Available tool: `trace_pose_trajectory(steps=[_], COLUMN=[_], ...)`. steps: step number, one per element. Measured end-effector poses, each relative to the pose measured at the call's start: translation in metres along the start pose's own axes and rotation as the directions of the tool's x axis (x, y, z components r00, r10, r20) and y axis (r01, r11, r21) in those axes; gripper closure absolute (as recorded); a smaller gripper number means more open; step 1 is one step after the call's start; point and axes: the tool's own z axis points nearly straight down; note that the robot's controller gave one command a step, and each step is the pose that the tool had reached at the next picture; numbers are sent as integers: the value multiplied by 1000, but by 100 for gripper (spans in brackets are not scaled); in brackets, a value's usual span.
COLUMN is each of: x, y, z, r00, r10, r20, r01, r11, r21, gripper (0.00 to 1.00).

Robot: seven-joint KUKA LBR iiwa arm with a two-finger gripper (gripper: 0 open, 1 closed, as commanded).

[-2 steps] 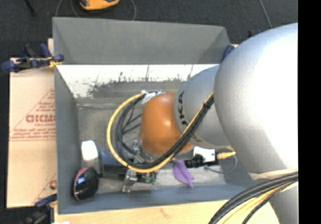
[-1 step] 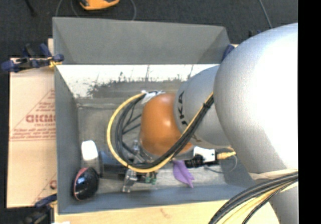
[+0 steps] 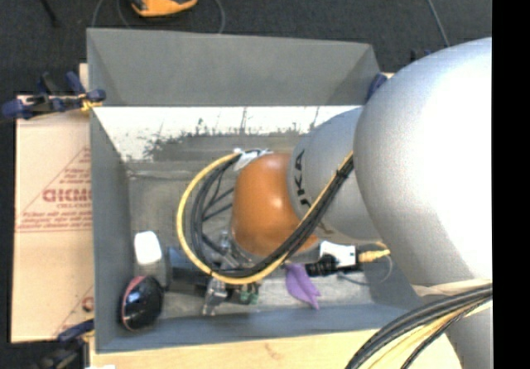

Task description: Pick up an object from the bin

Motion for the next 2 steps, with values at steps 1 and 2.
trace_pose_trajectory(steps=[1,2], x=[2,4], y=[-2,-3], z=[-7,-26], r00=[1000,1000], r10=[1,1], r20=[-11,-18], r01=[-1,-1], r11=[1000,1000], r21=[7,12], gripper=[100,100])
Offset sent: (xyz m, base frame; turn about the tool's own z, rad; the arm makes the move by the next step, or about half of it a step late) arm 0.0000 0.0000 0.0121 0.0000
